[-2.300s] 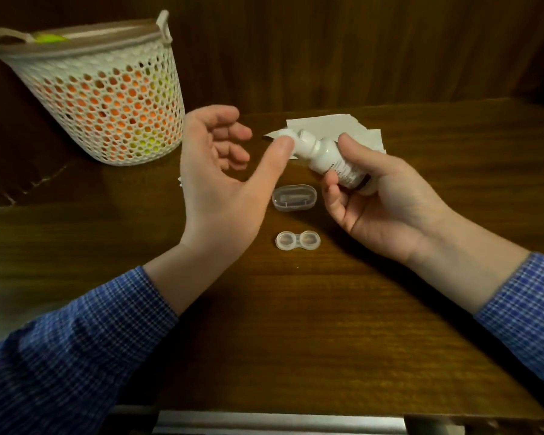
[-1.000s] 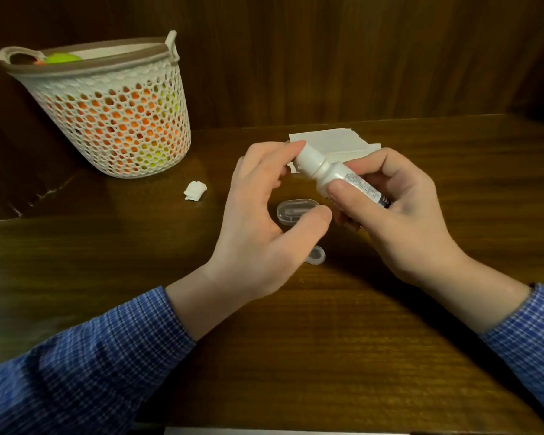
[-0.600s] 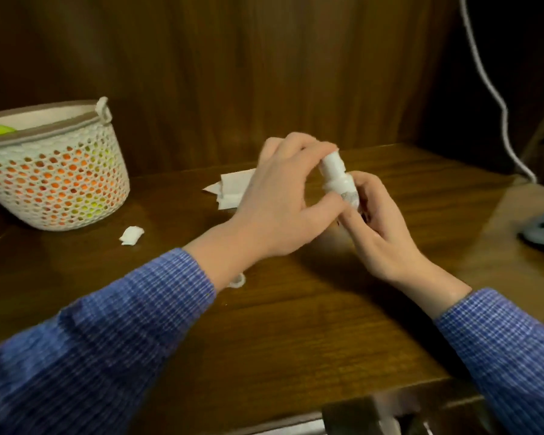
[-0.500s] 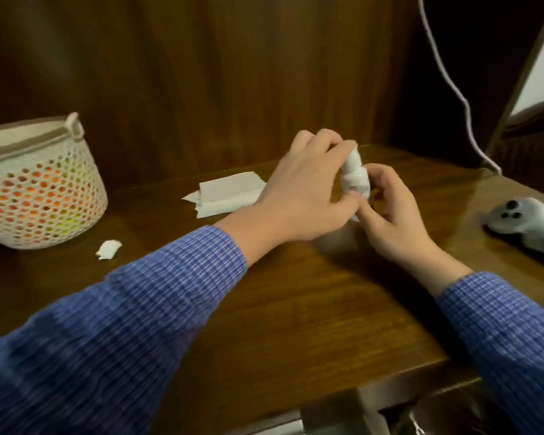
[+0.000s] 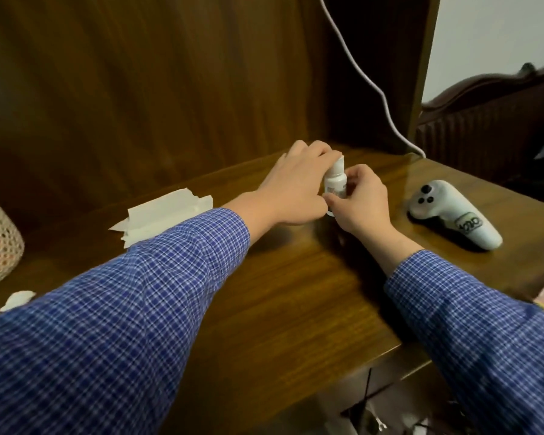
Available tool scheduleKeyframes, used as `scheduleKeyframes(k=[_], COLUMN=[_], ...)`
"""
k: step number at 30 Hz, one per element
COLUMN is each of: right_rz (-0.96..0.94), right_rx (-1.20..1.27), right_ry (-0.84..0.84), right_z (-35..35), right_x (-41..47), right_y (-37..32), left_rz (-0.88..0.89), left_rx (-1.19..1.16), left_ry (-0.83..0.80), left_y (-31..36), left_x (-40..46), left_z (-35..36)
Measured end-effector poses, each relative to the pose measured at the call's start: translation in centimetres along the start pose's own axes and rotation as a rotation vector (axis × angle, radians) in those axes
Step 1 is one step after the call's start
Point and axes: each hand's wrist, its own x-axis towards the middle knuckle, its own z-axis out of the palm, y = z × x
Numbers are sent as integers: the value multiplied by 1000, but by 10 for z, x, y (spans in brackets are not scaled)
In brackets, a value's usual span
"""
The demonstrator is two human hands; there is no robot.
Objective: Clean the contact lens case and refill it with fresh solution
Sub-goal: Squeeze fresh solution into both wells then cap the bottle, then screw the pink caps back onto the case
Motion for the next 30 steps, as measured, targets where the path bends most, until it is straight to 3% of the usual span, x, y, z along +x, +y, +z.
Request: scheduleKeyframes(k=[6,9,13,15,18,22,25,30], right_rz=[45,107,-120,-229,-313,-453,-386,-306], right_rx=[-22,-105,-91,12,111,-20,-173,-400], right_ry=[-19,22,238,220,9,-383,-670,-923], right_z=[-1,-9,-21,-20,-8,28,65,107], right_x=[-1,-3,-16,-30,-55,-84,-96,-89], right_y=[2,0,-8,-14,-29,-56,-77,-102], left_rz=[-43,-133,-246,-288,-392,-556,-668,-711], left_rx=[0,-34,-121,-128,-162,-246,-374,-552], left_ry=[-54,-3,220,321,438,504,434,256], left_y=[11,8,-15,-33,-61,-88,-99,-106], left_x=[-10,-29,-81,-119,-184,-272,-320,-353], left_z=[-1,-22,-73,-96,-119,-120,-102,-71])
